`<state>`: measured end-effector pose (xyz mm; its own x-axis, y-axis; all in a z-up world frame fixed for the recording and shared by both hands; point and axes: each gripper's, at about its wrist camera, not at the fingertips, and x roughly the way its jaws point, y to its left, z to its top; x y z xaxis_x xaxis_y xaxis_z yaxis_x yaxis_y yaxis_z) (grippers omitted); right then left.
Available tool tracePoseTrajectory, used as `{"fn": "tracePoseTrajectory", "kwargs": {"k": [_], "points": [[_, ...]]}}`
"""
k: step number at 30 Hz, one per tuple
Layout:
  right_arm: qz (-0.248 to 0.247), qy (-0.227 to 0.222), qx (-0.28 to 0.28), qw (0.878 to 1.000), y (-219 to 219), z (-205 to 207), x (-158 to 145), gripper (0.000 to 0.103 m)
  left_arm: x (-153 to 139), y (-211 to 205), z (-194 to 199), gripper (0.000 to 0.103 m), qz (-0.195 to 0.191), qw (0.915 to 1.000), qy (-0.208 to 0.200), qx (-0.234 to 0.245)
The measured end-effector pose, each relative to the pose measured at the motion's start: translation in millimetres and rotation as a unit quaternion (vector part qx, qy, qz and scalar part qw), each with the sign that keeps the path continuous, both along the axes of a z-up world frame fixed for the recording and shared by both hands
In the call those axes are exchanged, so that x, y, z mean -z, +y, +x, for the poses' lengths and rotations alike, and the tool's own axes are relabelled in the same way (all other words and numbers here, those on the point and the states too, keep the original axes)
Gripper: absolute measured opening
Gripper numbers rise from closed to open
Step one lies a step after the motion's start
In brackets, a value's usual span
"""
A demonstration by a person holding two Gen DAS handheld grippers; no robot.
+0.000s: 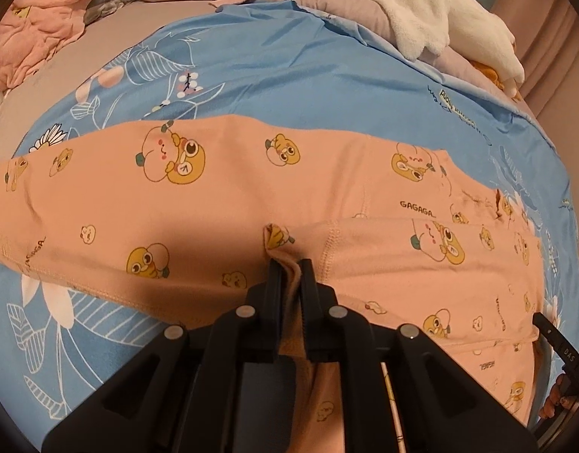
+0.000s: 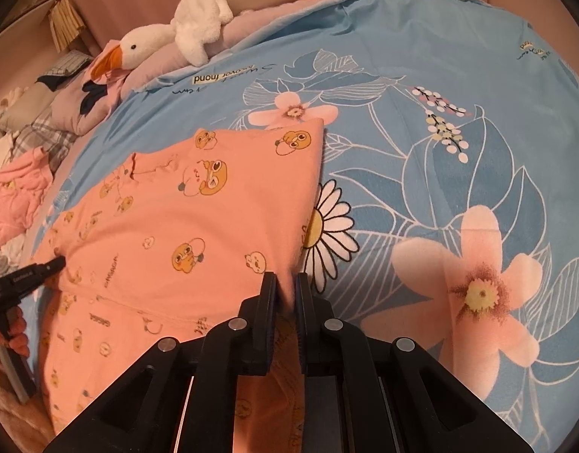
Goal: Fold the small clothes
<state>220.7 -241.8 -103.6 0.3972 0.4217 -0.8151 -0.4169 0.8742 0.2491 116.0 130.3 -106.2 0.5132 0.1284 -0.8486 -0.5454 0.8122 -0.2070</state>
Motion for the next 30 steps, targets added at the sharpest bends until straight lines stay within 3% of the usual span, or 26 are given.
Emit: {"fn": "tracePoseTrajectory", "kwargs": {"k": [4,13,15,16,18,20,21,25,28,30], "points": [[-0.038,-0.011,0.005,0.999,11,-3,-3,0.007,3,9,-2,0.012,-0.034,0.9994,-0.008,-0.005],[-0.107,-0.022,0.025,0.994,29,-5,-6,0.007,-1,13,-3,0.012,-0.066,0.9977,-0.013,-0.004],[-0.136,-0.034,0.020,0.990,34,-7,-10,0.007,-9,13,-9,0.029,-0.073,0.9972,-0.020,0.003],[-0.145,-0.040,0.019,0.988,37,-8,-12,0.013,-14,13,-14,0.035,-0.069,0.9974,-0.023,0.003],[-0.162,-0.053,0.026,0.985,36,-13,-21,0.031,-28,17,-27,0.061,-0.061,0.9970,-0.046,0.007],[-0.151,-0.075,0.031,0.985,29,-21,-37,0.061,-46,29,-49,0.079,-0.069,0.9946,-0.077,-0.012],[-0.146,-0.083,0.033,0.985,25,-24,-43,0.066,-55,38,-62,0.083,-0.074,0.9922,-0.097,-0.027],[-0.125,-0.115,0.050,0.984,10,-40,-76,0.071,-72,72,-103,0.086,-0.082,0.9847,-0.129,-0.084],[-0.103,-0.132,0.056,0.984,3,-59,-97,0.085,-75,99,-131,0.091,-0.070,0.9786,-0.136,-0.138],[-0.089,-0.149,0.068,0.983,0,-71,-110,0.089,-70,118,-148,0.091,-0.066,0.9733,-0.129,-0.178]]}}
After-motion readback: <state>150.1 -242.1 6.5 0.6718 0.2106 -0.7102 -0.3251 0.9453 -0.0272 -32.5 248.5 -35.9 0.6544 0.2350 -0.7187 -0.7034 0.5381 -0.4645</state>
